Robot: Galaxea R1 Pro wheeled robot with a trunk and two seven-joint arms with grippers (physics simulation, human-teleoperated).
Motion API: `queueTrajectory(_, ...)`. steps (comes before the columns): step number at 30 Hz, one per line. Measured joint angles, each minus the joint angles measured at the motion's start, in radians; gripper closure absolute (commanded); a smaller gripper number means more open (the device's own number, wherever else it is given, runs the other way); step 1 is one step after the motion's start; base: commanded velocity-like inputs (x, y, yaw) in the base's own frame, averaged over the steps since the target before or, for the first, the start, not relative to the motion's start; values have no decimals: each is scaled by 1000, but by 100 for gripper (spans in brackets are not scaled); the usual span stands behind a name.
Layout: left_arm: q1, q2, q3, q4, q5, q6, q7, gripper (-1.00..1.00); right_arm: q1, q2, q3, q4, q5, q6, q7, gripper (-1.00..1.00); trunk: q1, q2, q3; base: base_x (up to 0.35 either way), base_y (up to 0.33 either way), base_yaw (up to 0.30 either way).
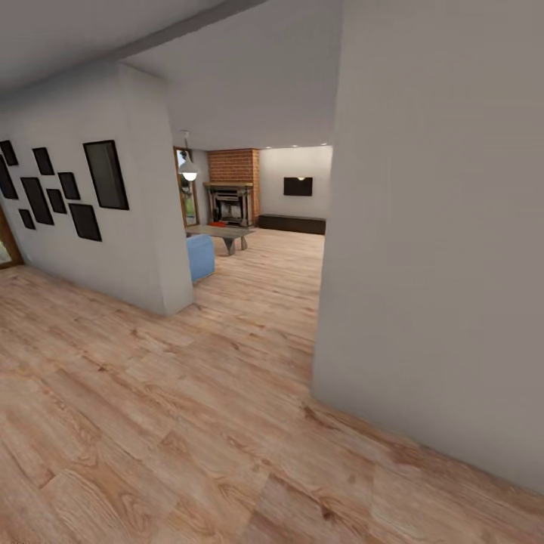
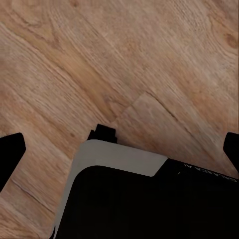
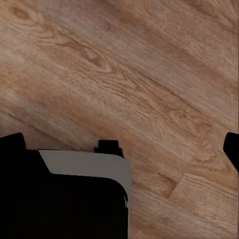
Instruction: Move the two storage containers from the living room to the garage. In the garage, place one container on the floor and stack the other container on top of it (either order is fine).
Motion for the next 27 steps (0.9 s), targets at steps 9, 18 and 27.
queueTrajectory(9,0,0,0,0,0,0,0,-100,0,0,0,0,2,0,0,-100,0,0,0,321,0,272)
queueTrajectory(18,0,0,0,0,0,0,0,-100,0,0,0,0,2,0,0,-100,0,0,0,321,0,272)
queueTrajectory(27,0,-1,0,0,0,0,0,-100,0,0,0,0,2,0,0,-100,0,0,0,321,0,272)
